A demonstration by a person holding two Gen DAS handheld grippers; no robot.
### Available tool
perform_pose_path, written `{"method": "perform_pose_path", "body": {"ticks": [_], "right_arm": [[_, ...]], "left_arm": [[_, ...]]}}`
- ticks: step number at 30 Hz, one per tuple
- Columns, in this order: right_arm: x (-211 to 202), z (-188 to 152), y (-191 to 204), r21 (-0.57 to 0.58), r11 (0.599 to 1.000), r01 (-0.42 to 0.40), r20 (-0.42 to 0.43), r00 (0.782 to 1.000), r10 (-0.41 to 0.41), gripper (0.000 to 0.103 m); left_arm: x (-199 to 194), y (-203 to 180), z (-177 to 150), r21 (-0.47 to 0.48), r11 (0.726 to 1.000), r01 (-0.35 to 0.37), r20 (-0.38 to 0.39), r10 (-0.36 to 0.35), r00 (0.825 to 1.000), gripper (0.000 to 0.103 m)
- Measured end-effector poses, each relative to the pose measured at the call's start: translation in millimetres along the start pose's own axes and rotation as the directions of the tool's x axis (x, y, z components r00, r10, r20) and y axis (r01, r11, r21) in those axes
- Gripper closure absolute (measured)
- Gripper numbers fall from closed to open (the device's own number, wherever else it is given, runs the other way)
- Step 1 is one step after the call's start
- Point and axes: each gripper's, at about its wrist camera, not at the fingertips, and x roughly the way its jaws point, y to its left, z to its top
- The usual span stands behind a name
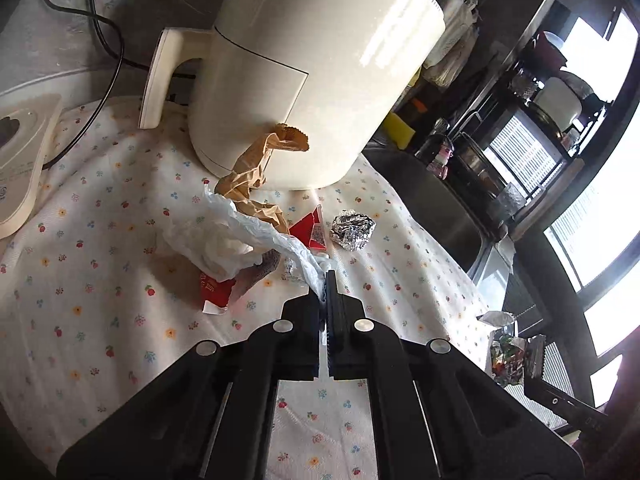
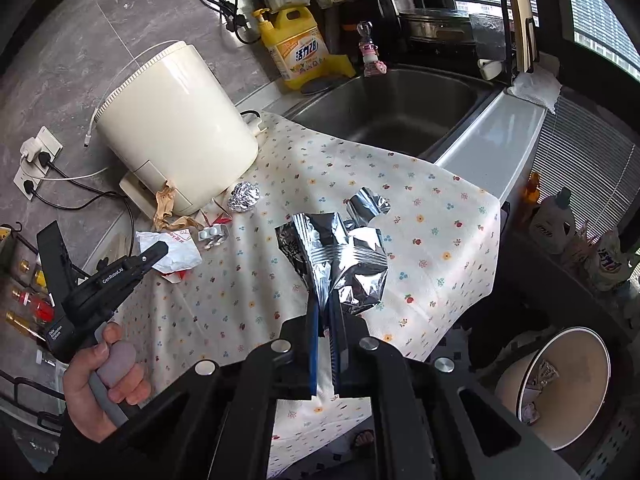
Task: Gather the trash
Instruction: 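Lift the silver foil wrapper with the right gripper while the left gripper grasps white tissue, then carry the foil wrapper and tissue over the white bin and open both grippers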
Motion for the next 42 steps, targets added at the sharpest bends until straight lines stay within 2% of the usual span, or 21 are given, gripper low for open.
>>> {"method": "perform_pose_path", "body": {"ticks": [5,12,17,21,25,32,37,42], "right_arm": [[4.9,-1.2,6.8,-0.055,0.997,-0.05,-0.03,0.998,0.048,0.097],[1.3,0.4,9.4,-0.111,0.987,-0.117,-0.062,0.992,0.11,0.097],[-9.3,1.6,-0.6,-0.119,0.979,-0.162,-0.076,0.985,0.154,0.097],[-24.7,2.4,-17.7,-0.117,0.978,-0.175,-0.062,0.984,0.168,0.097],[-41.2,2.4,-46.2,-0.094,0.983,-0.158,-0.037,0.987,0.155,0.097],[-71.9,-7.8,-118.1,-0.007,0.995,-0.098,0.001,0.995,0.098,0.097],[-90.3,-22.5,-178.2,0.096,0.994,-0.044,0.017,0.999,0.043,0.097],[-106.5,-45.4,-230.4,0.18,0.984,0.003,0.021,1.0,-0.006,0.097]], "left_arm": [[-35.3,2.7,-1.4,-0.008,0.999,-0.036,0.063,0.037,0.997,0.1],[-81.8,1.7,-24.1,-0.041,0.995,-0.089,0.122,0.094,0.988,0.1],[-92.7,-11.1,-39.1,-0.058,0.992,-0.111,0.122,0.118,0.986,0.1],[-91.6,-35.6,-50.2,-0.036,0.993,-0.108,0.11,0.112,0.988,0.1],[-84.4,-68.8,-58.9,0.013,0.996,-0.093,0.094,0.092,0.991,0.1],[-60.5,-131.5,-77.4,0.1,0.995,-0.028,0.033,0.024,0.999,0.1],[-39.7,-175.9,-97.0,0.167,0.986,0.02,-0.031,-0.015,0.999,0.1],[-20.4,-221.8,-124.5,0.24,0.967,0.084,-0.108,-0.059,0.992,0.1]]}}
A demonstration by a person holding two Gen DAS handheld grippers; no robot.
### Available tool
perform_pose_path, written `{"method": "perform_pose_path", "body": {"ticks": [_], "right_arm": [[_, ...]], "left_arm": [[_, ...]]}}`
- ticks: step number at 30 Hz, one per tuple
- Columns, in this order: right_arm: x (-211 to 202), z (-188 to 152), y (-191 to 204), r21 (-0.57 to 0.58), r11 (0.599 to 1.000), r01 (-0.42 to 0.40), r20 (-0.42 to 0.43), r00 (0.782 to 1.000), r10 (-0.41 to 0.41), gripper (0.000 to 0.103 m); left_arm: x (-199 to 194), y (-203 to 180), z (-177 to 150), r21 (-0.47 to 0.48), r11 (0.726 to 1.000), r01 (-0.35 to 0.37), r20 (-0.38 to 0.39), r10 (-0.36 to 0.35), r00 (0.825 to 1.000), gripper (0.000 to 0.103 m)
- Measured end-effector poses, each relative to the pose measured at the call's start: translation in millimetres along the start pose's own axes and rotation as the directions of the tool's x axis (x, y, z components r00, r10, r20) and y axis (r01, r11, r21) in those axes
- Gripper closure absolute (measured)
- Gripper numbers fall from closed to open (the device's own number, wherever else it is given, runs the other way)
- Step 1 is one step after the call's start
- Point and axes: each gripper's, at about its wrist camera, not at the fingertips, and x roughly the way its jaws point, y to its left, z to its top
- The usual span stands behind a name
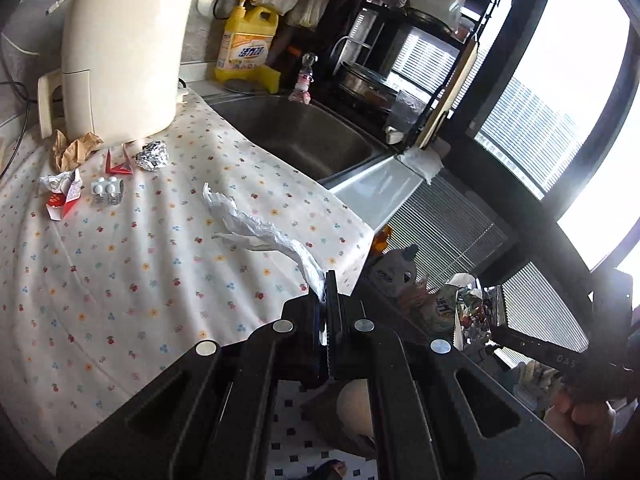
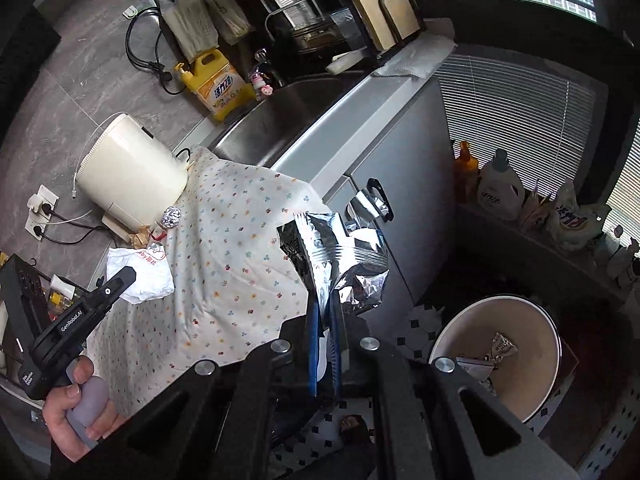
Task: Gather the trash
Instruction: 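Carry the foil wrapper and tissue over the white bin and open both grippers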
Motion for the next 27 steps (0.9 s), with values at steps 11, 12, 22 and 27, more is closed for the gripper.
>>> {"method": "perform_pose_path", "body": {"ticks": [11,12,22,27], "right_arm": [[-11.0,-34.5,-100.2,0.148,0.985,0.088,-0.067,0.995,-0.079,0.092],[-10.7,-38.0,-107.4,0.152,0.984,0.094,-0.077,0.994,-0.083,0.086],[-31.3,-52.2,-163.3,0.155,0.975,0.158,-0.087,0.986,-0.145,0.046],[-45.1,-61.3,-189.4,0.157,0.967,0.2,-0.093,0.978,-0.188,0.045]], "left_arm": [[50.5,-97.0,-45.6,0.104,0.986,0.127,-0.14,-0.112,0.984,0.1],[54.8,-102.8,-51.1,0.106,0.985,0.134,-0.153,-0.117,0.981,0.1],[102.7,-151.3,-110.3,0.073,0.979,0.19,-0.266,-0.164,0.95,0.1],[127.0,-175.4,-137.6,0.051,0.974,0.221,-0.323,-0.193,0.926,0.1]]}}
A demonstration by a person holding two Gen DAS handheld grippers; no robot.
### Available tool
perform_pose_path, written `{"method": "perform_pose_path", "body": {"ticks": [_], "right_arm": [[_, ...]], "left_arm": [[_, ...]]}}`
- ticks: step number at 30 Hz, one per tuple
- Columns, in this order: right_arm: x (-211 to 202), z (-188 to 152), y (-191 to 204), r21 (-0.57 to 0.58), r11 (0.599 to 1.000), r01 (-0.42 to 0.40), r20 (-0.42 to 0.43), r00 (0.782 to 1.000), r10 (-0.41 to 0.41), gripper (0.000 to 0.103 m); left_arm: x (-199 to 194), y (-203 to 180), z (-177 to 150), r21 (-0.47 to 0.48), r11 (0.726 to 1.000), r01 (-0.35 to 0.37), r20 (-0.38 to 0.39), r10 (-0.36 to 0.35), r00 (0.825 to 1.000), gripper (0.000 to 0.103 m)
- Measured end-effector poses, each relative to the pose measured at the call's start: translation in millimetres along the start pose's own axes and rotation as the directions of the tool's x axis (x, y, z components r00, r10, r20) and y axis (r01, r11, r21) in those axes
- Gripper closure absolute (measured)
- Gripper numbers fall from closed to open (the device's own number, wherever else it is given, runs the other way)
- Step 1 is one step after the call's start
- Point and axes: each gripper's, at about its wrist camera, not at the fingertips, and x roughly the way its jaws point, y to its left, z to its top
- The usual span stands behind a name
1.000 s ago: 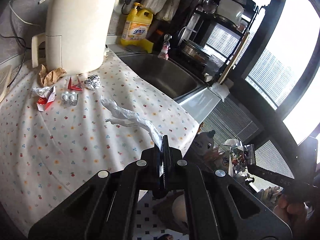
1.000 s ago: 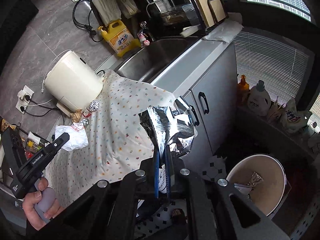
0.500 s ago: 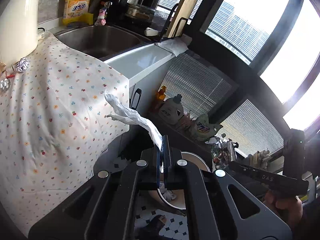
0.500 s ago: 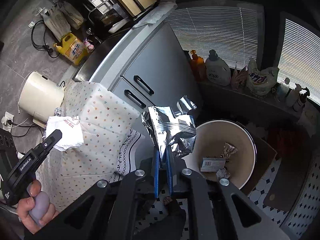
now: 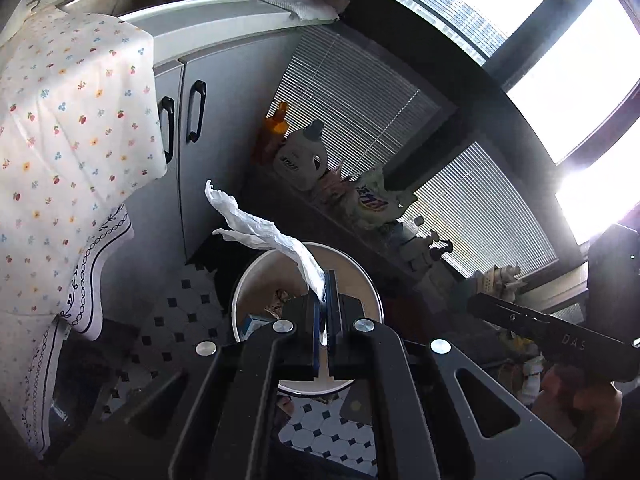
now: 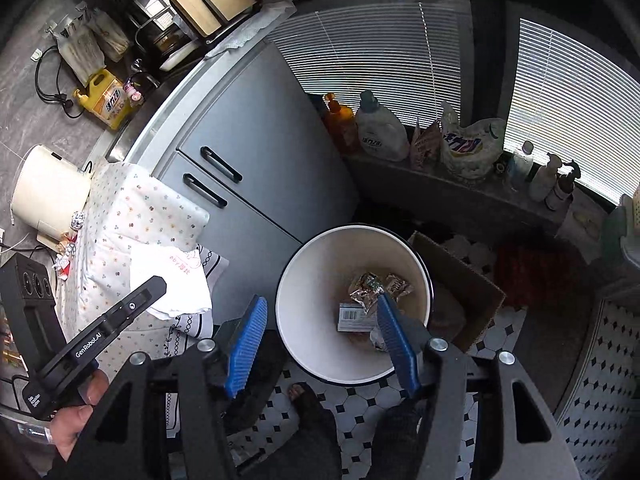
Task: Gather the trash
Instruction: 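Carry the foil wrapper and tissue over the white bin and open both grippers, then move both grippers back to the counter trash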
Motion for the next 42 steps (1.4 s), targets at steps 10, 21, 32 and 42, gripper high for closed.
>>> {"method": "perform_pose_path", "body": {"ticks": [10,21,32,42], "right_arm": [[-20.5,-11.4,-52.1,0.058,0.997,0.052,0.017,0.998,-0.053,0.044],[-22.2,-5.5,-46.9,0.077,0.997,0.014,0.046,0.999,-0.018,0.037],[-7.3,16.3,41.0,-0.007,0.997,-0.078,0.07,0.994,0.079,0.023],[4.3,24.5,157.4,-0.127,0.982,-0.136,0.084,0.985,0.148,0.01]], "left_arm": [[48.4,-36.3,-14.7,-0.018,0.995,0.097,-0.103,-0.098,0.99,0.076],[16.9,-18.1,4.6,-0.045,0.998,0.05,-0.025,-0.051,0.998,0.027],[-70.2,52.9,26.6,-0.106,0.991,-0.079,0.108,0.091,0.99,0.018],[-161.4,134.3,38.3,-0.192,0.968,-0.159,0.236,0.203,0.95,0.012]]}}
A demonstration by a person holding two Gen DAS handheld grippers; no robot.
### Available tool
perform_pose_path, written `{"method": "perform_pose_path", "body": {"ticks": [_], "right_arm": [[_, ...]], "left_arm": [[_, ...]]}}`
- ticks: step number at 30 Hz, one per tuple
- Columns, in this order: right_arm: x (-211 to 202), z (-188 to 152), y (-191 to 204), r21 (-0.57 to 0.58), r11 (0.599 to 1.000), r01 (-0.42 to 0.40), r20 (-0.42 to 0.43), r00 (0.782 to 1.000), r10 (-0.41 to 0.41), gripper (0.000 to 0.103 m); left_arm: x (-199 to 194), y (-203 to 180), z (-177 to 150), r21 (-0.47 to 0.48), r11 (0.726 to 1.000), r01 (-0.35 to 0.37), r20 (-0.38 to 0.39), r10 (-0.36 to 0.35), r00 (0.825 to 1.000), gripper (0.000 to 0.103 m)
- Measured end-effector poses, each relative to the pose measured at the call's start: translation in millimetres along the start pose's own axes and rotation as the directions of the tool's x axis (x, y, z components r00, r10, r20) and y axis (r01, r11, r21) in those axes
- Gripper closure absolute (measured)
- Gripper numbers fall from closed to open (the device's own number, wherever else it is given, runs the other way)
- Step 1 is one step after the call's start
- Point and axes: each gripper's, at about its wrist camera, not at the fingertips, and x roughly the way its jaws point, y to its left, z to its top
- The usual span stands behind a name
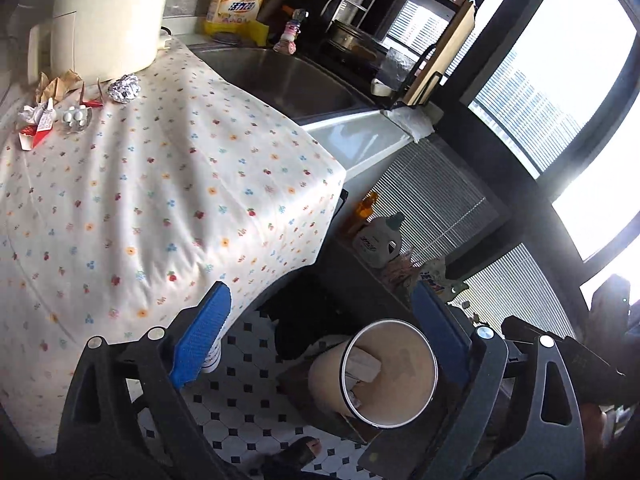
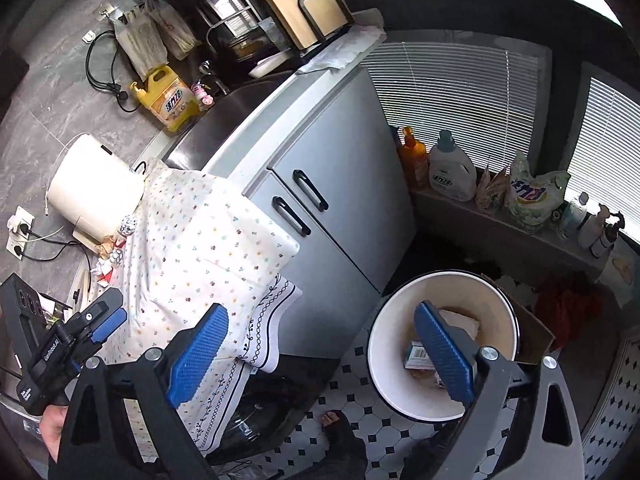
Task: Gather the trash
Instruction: 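Move both grippers back to the counter trash, then grasp the clear plastic wrapper with the left gripper while the right gripper grasps the white pill blister pack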
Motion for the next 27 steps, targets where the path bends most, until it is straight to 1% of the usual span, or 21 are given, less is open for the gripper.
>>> {"method": "perform_pose_path", "body": {"ticks": [5,12,19,27], "right_arm": [[11.0,4.3,54.0,-0.052,0.998,-0.028,0.012,1.0,0.028,0.008],[23.2,2.9,119.3,-0.108,0.993,-0.052,0.022,0.998,0.054,0.008],[39.8,-2.9,174.4,-0.144,0.988,-0.056,0.027,0.998,0.061,0.008],[68.5,-12.6,232.2,-0.165,0.984,-0.06,0.036,0.997,0.067,0.008]], "left_arm": [[-28.5,51.2,20.0,-0.05,0.998,-0.043,0.062,0.046,0.997,0.012],[-63.8,123.9,42.9,-0.116,0.99,-0.079,0.131,0.094,0.987,0.012],[-83.8,189.7,63.9,-0.178,0.98,-0.092,0.165,0.122,0.979,0.012],[-91.9,248.3,90.8,-0.184,0.979,-0.091,0.188,0.126,0.974,0.012]]}}
